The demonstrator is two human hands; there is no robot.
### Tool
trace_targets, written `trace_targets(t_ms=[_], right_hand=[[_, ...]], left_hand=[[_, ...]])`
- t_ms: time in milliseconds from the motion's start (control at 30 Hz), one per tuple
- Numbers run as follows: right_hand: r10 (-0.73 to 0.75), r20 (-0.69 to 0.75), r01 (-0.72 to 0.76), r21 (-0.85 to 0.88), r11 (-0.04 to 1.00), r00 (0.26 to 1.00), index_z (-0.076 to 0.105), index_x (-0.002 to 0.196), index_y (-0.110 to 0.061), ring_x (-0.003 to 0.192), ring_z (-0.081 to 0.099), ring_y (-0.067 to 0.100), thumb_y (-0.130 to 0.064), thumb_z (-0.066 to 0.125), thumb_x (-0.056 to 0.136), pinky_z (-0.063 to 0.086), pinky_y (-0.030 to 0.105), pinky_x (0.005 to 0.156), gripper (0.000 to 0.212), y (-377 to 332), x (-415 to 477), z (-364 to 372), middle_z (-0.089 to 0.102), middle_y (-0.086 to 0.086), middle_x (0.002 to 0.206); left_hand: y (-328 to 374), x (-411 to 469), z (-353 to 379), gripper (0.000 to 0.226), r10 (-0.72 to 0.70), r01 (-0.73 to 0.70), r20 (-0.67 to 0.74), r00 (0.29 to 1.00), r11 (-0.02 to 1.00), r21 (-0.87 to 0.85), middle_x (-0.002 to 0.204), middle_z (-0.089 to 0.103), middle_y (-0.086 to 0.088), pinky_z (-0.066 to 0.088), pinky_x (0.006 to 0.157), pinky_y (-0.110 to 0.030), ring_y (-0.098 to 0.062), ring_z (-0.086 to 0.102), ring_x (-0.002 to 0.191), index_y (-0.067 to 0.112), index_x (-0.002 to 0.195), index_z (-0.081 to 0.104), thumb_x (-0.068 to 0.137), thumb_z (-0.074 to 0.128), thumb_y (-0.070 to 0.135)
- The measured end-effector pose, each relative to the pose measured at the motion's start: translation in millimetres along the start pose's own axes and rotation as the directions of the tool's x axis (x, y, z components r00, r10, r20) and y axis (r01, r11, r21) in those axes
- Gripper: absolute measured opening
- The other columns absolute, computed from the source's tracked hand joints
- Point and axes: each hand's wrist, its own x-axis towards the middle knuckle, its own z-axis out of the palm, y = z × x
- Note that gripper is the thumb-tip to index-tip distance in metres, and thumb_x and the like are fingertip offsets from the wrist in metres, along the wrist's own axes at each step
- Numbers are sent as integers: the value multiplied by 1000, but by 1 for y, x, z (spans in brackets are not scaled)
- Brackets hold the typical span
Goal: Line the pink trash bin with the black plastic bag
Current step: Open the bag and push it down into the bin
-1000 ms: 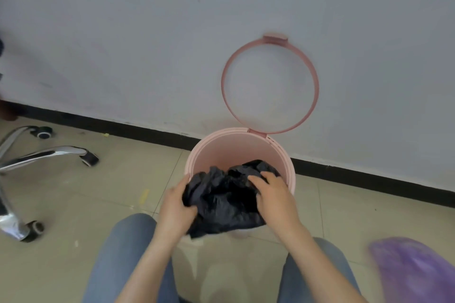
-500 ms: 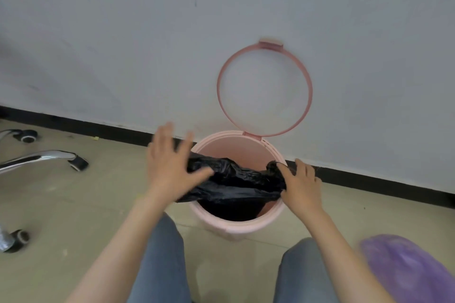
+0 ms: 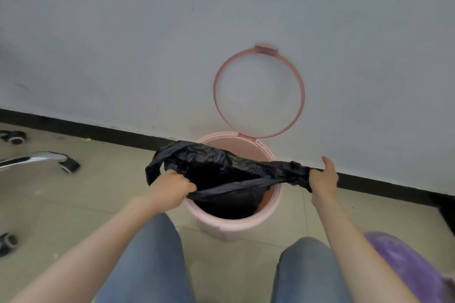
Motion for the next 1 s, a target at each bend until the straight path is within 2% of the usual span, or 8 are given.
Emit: trace_targets(t_ms=[100, 167, 200, 267, 400, 633, 800, 1000], right_hand=[[-794, 91, 722, -487, 491, 601, 53, 122, -9, 123, 41, 41, -22, 55, 85, 41, 52, 96, 39, -2, -31, 0, 49, 27, 132], [-829, 523, 878, -471, -87, 198, 57, 118, -17, 118, 51, 31, -44, 63, 74, 48, 50, 91, 51, 2, -49, 5, 63, 13, 121], [-692, 702, 881, -423, -214, 168, 54, 123, -22, 120, 53, 27, -49, 68, 70, 46, 52, 95, 61, 4, -53, 8, 65, 6, 122], [-503, 823, 901, -396, -178, 262, 46, 132, -24, 120, 55, 23, -42, 73, 71, 34, 53, 106, 69, 7, -53, 9, 66, 2, 121], [-771, 565, 878, -478, -16, 293, 73, 78, -17, 59, 63, 24, -10, 89, 47, 38, 35, 88, 35, 6, -25, -1, 65, 0, 57], [-847, 484, 939, -341, 52, 222, 72, 76, -3, 63, 66, 31, 13, 78, 59, 53, 41, 67, 24, 5, -1, -21, 70, 13, 66], [-882, 451, 915, -400, -62, 138, 71, 73, -5, 57, 63, 30, 14, 79, 53, 48, 33, 60, 28, 18, -1, -26, 67, 10, 60], [-792, 609, 951, -265, -162, 35, 69, 63, -12, 90, 57, 23, 3, 86, 44, 54, 29, 72, 30, 52, -34, -14, 73, 6, 77]], left_hand=[[-6, -2, -8, 39, -35, 12, -122, 992, 982, -187, 109, 66, -3, 33, 75, -28, -23, 57, 102, 22, 120, 55, 88, 38, 7], [-5, -3, -14, 48, -49, 8, -148, 988, 965, -262, 118, 62, -1, 39, 82, -29, -21, 54, 111, 24, 127, 50, 87, 38, 2], [-4, -5, -15, 51, -46, 6, -138, 989, 961, -276, 121, 61, -1, 40, 81, -29, -20, 53, 113, 26, 129, 49, 86, 38, 0], [-3, -8, -17, 54, -27, -14, -127, 992, 950, -312, 124, 58, -1, 39, 76, -28, -18, 50, 116, 26, 129, 48, 85, 37, -4], [-9, -23, -27, 52, 67, -142, -398, 915, 977, -161, 98, 71, -7, 52, 56, -23, -20, 67, 88, 12, 101, 69, 56, 71, -15], [-27, -19, -33, 40, -171, -30, -606, 777, 951, -307, 79, 73, -16, 58, 60, -41, -31, 69, 72, 0, 83, 73, 54, 69, -26], [-43, -21, -27, 53, -99, 93, -33, 995, 984, -155, 114, 66, -1, 44, 80, -30, -24, 58, 104, 20, 113, 63, 78, 40, -12], [-7, -32, -25, 27, -229, 218, 384, 894, 973, 74, 97, 54, -4, 36, 87, -35, -26, 50, 105, 17, 106, 57, 81, 48, 13]])
